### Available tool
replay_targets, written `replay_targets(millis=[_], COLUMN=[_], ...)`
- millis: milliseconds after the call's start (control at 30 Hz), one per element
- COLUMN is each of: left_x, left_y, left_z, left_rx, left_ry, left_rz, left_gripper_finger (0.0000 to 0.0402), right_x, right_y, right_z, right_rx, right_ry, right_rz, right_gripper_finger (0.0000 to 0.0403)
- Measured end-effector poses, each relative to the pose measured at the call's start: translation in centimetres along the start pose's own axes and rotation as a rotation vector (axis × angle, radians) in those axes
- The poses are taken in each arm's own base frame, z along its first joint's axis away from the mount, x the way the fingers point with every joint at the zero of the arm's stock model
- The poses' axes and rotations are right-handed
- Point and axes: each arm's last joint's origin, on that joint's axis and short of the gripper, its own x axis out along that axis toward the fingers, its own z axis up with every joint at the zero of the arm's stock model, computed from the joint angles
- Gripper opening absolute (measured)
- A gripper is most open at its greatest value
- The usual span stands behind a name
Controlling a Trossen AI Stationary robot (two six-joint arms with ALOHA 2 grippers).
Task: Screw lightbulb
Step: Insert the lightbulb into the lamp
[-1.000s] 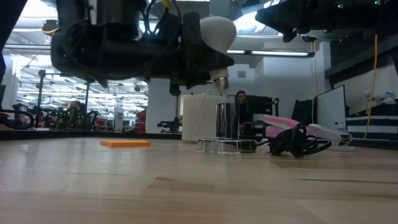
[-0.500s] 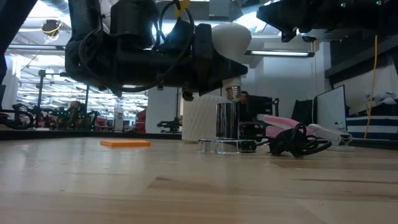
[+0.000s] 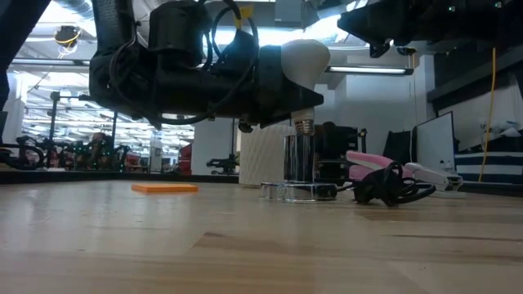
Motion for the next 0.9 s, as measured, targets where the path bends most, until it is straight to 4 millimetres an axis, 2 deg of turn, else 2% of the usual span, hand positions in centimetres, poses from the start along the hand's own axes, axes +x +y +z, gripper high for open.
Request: replay_targets(millis=[900], left_x=[-0.86], left_y=[0.34], left_z=[-0.67], left_rx=[0.01], left_ry=[0.031], left_rz=[0.001], left_gripper_finger=[0.0152], right_x=[-0.02], right_y=[0.27], right_z=[-0.63], right_rx=[0.001], right_ry=[0.06], right_rz=[0.077], right_gripper_finger=[0.0076])
